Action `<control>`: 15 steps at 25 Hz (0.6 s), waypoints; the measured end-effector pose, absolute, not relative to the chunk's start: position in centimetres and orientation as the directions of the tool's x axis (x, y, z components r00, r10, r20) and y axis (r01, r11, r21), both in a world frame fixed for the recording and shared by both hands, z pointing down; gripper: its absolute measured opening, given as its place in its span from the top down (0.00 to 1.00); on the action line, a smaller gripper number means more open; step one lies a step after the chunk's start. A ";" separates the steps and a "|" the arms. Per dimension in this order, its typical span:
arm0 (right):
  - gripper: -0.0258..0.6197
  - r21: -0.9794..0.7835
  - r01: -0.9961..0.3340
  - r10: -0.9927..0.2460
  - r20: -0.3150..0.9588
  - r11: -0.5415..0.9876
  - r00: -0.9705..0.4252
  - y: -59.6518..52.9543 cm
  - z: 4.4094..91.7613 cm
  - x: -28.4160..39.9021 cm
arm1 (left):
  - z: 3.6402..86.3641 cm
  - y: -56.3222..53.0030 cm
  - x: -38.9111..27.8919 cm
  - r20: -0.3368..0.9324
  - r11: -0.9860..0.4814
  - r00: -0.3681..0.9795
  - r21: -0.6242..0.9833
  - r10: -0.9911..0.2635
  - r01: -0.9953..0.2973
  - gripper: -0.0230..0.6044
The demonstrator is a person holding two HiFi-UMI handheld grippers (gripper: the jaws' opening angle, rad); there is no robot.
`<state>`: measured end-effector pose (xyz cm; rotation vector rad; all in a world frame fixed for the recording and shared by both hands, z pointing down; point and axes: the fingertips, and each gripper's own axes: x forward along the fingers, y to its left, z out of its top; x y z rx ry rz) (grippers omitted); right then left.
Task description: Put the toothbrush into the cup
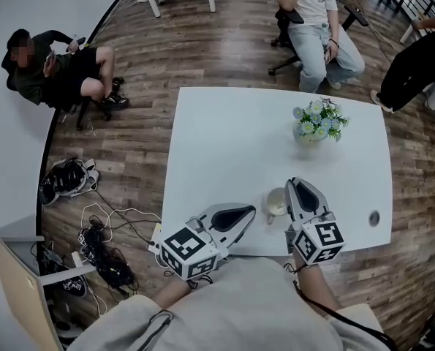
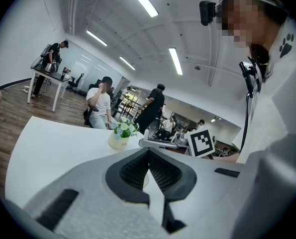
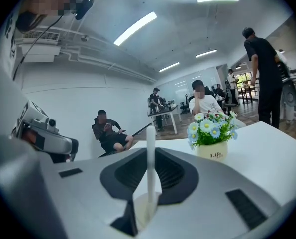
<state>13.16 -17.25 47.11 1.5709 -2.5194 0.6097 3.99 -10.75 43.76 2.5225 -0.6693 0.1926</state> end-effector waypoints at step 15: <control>0.87 -0.272 -0.871 -0.755 0.437 0.408 -0.490 -17.3 51.1 12.1 | 44.0 -10.8 2.8 0.265 -0.723 0.854 0.456 -0.447 -0.520 0.96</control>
